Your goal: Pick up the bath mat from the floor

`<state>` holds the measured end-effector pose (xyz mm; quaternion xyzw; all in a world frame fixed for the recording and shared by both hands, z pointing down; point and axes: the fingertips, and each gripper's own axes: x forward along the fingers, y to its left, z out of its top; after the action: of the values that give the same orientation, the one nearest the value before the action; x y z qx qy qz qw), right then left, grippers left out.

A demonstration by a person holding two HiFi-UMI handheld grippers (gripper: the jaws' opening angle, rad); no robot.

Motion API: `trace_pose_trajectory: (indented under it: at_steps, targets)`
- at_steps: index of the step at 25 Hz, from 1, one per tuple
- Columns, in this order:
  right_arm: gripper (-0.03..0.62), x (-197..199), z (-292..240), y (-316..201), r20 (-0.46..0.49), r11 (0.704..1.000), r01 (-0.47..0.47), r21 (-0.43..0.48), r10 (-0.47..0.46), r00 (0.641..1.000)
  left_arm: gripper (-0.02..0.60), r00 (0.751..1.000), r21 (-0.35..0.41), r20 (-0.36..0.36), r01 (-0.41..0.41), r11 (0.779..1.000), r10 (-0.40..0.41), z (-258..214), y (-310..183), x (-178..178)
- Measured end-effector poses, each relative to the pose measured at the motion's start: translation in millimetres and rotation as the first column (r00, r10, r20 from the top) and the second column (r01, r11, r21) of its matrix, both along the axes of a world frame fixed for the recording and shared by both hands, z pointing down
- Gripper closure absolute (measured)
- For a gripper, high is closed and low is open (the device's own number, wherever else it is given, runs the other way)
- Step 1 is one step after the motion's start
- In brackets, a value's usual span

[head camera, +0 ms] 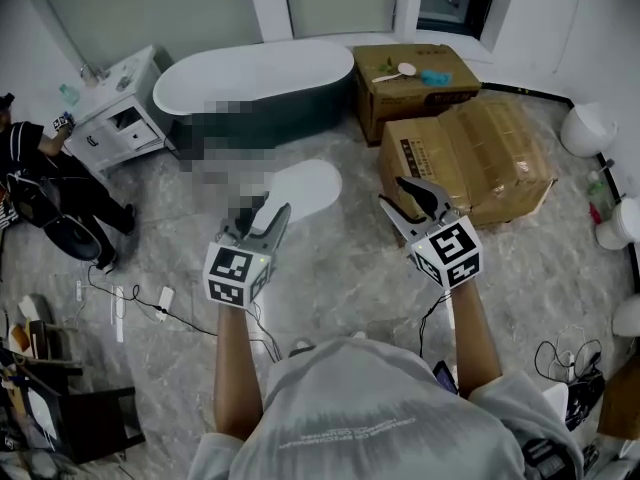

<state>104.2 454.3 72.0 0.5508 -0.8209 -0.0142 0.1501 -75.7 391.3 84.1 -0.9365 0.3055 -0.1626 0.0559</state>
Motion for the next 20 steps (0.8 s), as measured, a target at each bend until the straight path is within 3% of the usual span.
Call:
trace_pose_trajectory:
  at_steps: [5, 10, 20]
  targets:
    - [0.380, 27, 2, -8, 0.039, 1.000, 0.005, 0.009, -0.005, 0.999, 0.364, 0.999, 0.001, 0.018, 0.034, 0.999, -0.034, 8, 1, 16]
    - [0.372, 42, 0, -19, 0.095, 1.000, 0.000, 0.024, -0.002, 0.995, 0.364, 0.998, 0.009, 0.061, 0.031, 0.999, -0.032, 9, -7, 28]
    - [0.367, 62, 18, -72, 0.092, 1.000, -0.022, -0.014, 0.023, 0.995, 0.364, 0.997, -0.024, 0.076, -0.010, 1.000, 0.011, 28, -67, 55]
